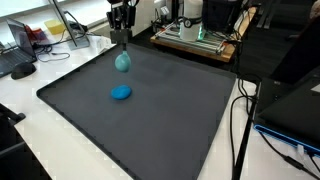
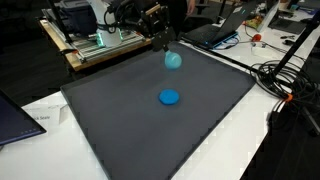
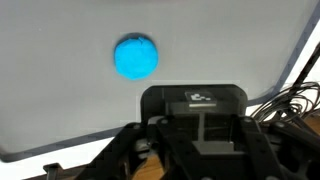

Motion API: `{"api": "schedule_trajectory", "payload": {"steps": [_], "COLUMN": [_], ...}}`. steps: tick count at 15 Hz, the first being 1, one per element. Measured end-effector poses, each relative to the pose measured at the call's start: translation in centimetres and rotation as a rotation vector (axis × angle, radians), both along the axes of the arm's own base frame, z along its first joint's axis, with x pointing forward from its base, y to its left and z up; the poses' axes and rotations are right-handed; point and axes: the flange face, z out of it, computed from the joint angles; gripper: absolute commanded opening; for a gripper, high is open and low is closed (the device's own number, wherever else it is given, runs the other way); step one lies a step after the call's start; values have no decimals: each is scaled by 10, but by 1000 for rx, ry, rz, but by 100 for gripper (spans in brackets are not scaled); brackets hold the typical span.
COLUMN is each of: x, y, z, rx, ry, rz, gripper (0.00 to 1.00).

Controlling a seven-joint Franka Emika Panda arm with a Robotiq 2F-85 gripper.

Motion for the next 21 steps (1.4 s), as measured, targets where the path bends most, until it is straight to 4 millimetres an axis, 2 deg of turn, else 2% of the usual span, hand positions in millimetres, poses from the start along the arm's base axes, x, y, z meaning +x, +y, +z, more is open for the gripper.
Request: {"api": "schedule_trajectory", "payload": {"steps": [2,7,8,11,14,21], "x": [1,1,1,1,3,16], "y": [-1,-1,-1,-1,-5,-16], "z": [11,12,12,10,-1,-45], "rx": [12,12,12,8,-11,-73], "ry": [0,0,0,1,16,42], "rz": [9,11,11,11,15,4], "gripper": [47,47,22,22,22,22]}}
